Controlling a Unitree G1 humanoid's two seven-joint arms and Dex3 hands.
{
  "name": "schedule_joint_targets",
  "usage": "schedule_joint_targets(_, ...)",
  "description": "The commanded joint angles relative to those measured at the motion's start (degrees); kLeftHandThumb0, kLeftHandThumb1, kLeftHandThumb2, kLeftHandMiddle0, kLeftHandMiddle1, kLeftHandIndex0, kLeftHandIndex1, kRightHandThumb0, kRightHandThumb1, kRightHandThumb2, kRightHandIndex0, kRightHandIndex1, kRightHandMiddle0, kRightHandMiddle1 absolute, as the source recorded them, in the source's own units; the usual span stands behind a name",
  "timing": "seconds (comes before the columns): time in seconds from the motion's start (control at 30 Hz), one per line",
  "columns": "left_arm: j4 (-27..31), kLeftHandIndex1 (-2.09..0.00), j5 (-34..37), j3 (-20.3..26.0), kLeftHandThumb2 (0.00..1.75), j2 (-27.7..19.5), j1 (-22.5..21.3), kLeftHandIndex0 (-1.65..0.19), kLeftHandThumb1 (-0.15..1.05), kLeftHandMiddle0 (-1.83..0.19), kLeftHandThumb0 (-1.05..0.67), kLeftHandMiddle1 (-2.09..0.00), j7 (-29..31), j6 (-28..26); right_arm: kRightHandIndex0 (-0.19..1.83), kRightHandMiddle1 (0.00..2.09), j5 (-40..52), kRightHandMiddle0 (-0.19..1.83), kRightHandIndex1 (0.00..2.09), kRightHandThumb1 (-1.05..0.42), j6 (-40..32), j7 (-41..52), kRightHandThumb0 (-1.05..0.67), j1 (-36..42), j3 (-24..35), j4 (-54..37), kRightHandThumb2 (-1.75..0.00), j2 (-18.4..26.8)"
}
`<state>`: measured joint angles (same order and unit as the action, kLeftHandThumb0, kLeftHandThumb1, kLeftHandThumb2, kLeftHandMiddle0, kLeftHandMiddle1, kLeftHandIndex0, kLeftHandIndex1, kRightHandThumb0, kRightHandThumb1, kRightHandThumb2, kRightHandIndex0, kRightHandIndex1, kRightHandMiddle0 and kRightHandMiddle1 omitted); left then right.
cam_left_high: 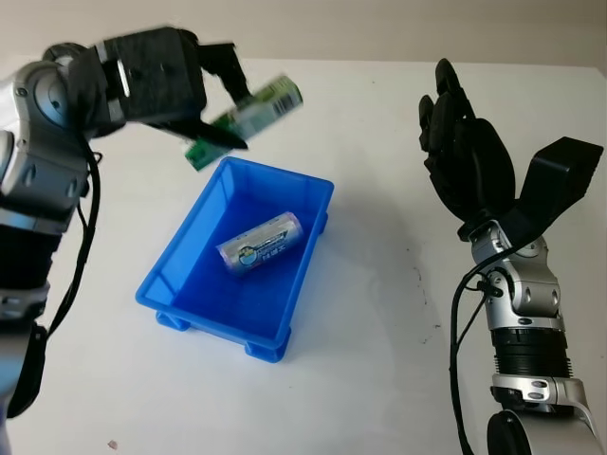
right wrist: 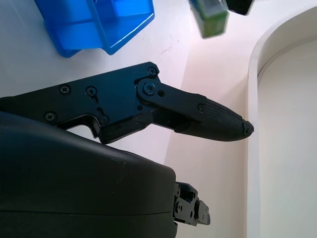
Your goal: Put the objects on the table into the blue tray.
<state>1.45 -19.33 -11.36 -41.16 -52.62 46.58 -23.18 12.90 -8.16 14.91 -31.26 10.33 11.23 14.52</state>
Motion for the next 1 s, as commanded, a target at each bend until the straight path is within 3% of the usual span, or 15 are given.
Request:
schedule_joint_targets(0.0, 2.67, -2.08, -0.01, -1.41, 0.2, 0.01, 1.6, -0.38, 1.05, -0.58, -0.42, -2.09, 1.52, -0.86, -0.19, 0.0, 0.33, -0.19, 0.0, -1.05, -0.05, 0.28, -0.73, -0.37, 0.24, -0.53, -0.71, 0.46)
schedule_joint_targets(0.27, 3.8, -2.09, -3.59, -5.4, 0.17, -0.29, 5.5, -0.35, 1.05, -0.59, -0.37, -2.09, 2.78, -0.93, -0.19, 0.0, 0.62, -0.19, 0.0, -1.05, -0.02, 0.67, -0.73, -0.16, 0.51, -0.49, -0.71, 0.44)
schedule_joint_targets(0.33, 3.72, -2.09, -3.72, -5.59, 0.18, -0.15, 6.34, -0.32, 1.05, -0.47, -0.37, -2.09, 2.97, -1.06, -0.19, 0.0, 0.79, -0.19, 0.0, -1.05, 0.14, 0.87, -0.73, -0.19, 0.55, -0.28, -0.71, 0.41)
schedule_joint_targets(0.47, 2.69, -2.08, -3.95, -5.82, 0.17, -0.11, 7.9, -0.27, 1.05, -0.4, -0.38, -2.03, 2.27, 1.56, -0.19, 0.0, 0.71, -0.19, 0.0, -1.05, 0.21, 0.71, -0.74, -0.15, 0.48, -0.15, -0.71, 0.38)
schedule_joint_targets(0.77, 1.12, -1.98, -7.19, -7.04, 0.19, -0.19, 8.86, -0.26, 1.05, -0.44, -0.42, -2.02, 0.77, 5.22, -0.19, 0.0, 0.83, -0.19, 0.0, -1.05, 0.22, 0.49, -0.73, 0.3, 0.59, -0.63, -0.71, 0.38)
schedule_joint_targets(0.83, 1.79, -1.86, -9.09, -7.73, 0.22, -0.65, 8.45, -0.1, 1.05, -0.48, -0.5, -1.98, 0.99, 6.09, -0.19, 0.0, 0.77, -0.19, 0.0, -1.05, 0.34, 0.69, -0.73, 0.4, 0.53, -0.74, -0.71, 0.51)
schedule_joint_targets(0.87, 2.05, -1.68, -9.8, -7.91, 0.23, -0.87, 8.35, 0.03, 1.05, -0.44, -0.54, -1.97, 1.15, 6.78, -0.19, 0.0, 0.8, -0.19, 0.0, -1.05, 0.37, 0.8, -0.72, 0.4, 0.51, -0.72, -0.72, 0.55)
schedule_joint_targets(0.9, 2.33, -1.29, -10.44, -8.07, 0.27, -1.02, 8.2, 0.12, 1.05, -0.15, -0.59, -1.54, 1.62, 7.11, -0.19, 0.0, 0.83, -0.19, 0.0, -1.05, 0.35, 0.86, -0.73, 0.39, 0.53, -0.69, -0.72, 0.55)
schedule_joint_targets(0.97, 2.88, -0.77, -11.13, -7.78, 0.3, -1.05, 8.12, 0.11, 1.05, -0.08, -0.64, -0.74, 2.06, 7.83, -0.19, 0.0, 0.88, -0.19, 0.0, -1.05, 0.42, 0.86, -0.73, 0.34, 0.57, -0.6, -0.72, 0.44)
